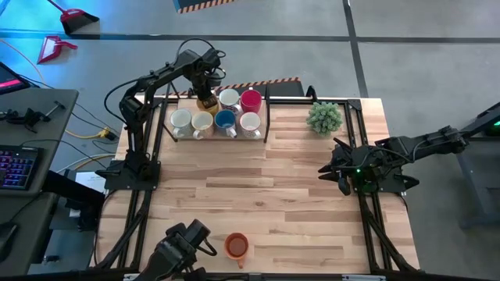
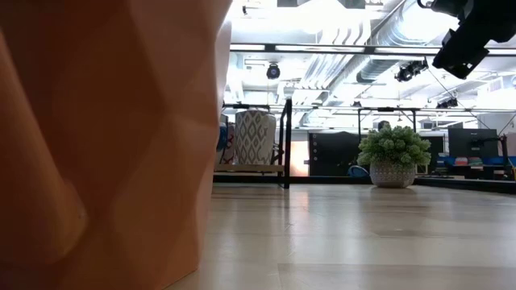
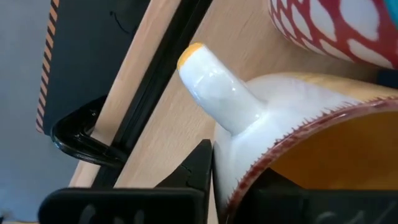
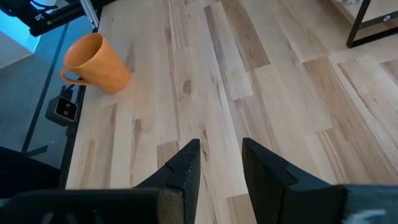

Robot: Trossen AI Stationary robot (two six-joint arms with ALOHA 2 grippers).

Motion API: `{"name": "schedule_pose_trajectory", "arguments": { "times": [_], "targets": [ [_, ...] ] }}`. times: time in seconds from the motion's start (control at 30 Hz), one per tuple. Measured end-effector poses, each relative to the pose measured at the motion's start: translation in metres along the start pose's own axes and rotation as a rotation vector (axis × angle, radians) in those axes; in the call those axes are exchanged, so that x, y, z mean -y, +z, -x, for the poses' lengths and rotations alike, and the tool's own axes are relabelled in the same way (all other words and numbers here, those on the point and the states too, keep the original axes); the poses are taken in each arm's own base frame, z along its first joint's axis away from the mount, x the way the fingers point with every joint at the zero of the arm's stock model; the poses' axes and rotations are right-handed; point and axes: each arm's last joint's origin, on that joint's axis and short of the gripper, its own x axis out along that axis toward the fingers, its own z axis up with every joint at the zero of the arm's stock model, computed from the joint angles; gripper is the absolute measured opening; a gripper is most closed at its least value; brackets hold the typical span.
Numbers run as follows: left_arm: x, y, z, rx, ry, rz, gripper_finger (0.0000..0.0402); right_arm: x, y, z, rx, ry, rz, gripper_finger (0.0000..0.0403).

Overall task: Place coffee mugs
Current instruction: Put the yellow mug on the shelf, then put the orange mug on the shelf

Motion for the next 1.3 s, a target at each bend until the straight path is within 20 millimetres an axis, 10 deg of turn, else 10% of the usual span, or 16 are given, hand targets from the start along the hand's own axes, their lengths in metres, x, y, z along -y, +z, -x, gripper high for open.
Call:
{"name": "schedule_pose_trajectory", "arguments": {
  "times": [0.5, 1.3],
  "targets": [
    [0.000, 0.001, 0.002, 0.000, 0.008, 0.029, 0.0070, 0.001, -0.001, 0.000, -0.016, -0.006, 0.005, 0.0099],
    [0.003, 0.004, 0.069, 0.070, 0.035, 0.027, 0.0106, 0.002, -0.004, 0.000, -0.041, -0.015, 0.008, 0.0099]
  ]
}}
